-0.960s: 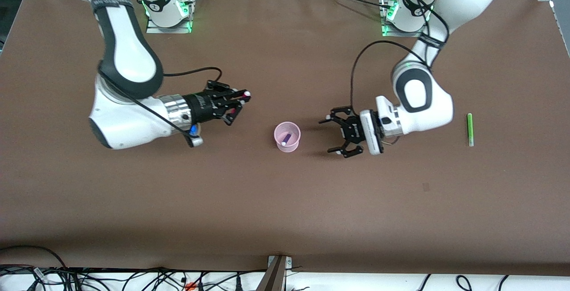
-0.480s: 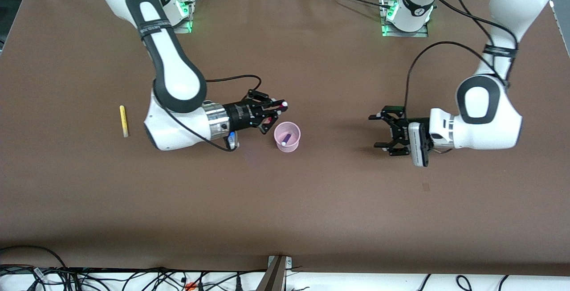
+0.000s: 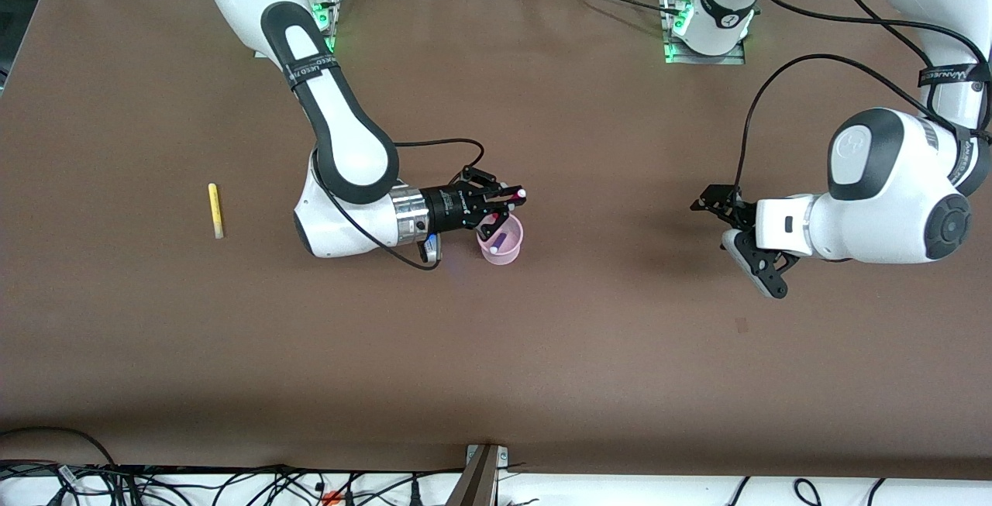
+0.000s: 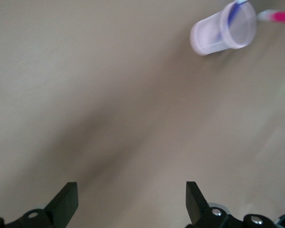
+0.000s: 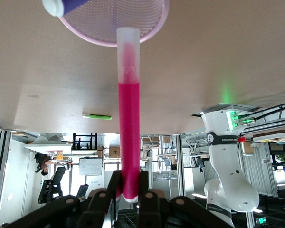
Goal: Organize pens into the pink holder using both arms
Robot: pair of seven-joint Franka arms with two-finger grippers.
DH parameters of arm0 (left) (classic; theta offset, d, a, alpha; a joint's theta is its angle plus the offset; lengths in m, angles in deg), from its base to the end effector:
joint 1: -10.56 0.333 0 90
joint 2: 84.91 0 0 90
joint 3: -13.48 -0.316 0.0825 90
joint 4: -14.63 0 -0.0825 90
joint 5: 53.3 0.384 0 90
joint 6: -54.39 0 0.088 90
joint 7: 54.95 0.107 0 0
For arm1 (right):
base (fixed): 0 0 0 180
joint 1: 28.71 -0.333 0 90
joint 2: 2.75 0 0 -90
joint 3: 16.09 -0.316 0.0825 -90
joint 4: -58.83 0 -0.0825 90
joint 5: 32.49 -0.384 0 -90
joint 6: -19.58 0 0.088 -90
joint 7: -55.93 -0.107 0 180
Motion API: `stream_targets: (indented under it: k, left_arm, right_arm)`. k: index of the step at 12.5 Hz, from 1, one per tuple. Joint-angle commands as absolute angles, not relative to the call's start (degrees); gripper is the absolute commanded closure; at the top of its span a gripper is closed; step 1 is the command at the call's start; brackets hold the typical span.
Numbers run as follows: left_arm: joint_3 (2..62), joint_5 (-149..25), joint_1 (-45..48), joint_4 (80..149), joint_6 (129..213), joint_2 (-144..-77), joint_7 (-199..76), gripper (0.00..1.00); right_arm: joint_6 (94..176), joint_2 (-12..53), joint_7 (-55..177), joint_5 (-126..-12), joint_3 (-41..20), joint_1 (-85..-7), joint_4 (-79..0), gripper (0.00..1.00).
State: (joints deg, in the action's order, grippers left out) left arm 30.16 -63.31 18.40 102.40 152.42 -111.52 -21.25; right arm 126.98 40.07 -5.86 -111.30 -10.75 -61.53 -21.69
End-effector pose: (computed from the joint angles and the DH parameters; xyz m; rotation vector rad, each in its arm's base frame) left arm 0.6470 -0.0914 0.3819 2.6174 -0.9295 -0.2752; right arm 0.6048 0.4156 0.2875 -1.7726 1.2770 1.2095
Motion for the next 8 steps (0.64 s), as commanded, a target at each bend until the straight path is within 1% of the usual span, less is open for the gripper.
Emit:
stream_targets:
  k: [1,3,5,7,8]
  left_arm:
    - [29.9,-52.0,17.8,97.5,149.8,-111.6,-28.0,0.00]
    - [29.7,-46.5,17.9,93.9,148.0,-111.3,-28.3,0.00]
    - [29.8,-44.0,17.9,93.6,146.9,-108.1,-34.9,0.00]
    - [30.1,-38.7,18.6,91.4,145.8,-104.5,-32.3,0.00]
    - [29.6,-38.3,18.6,88.3,145.7,-104.5,-32.5,0.00]
  right_arm:
    - [129.9,41.7,-2.4,-114.8,-10.4,-62.8,-21.8,1.00]
    - [130.3,42.6,0.3,-115.0,-10.4,-63.3,-22.2,1.00]
    - [130.3,42.9,2.7,-115.0,-10.5,-63.3,-23.4,1.00]
    - [130.6,43.7,3.9,-114.9,-10.4,-63.3,-23.5,1.00]
    - [130.5,44.0,4.0,-114.9,-10.4,-63.2,-23.5,0.67]
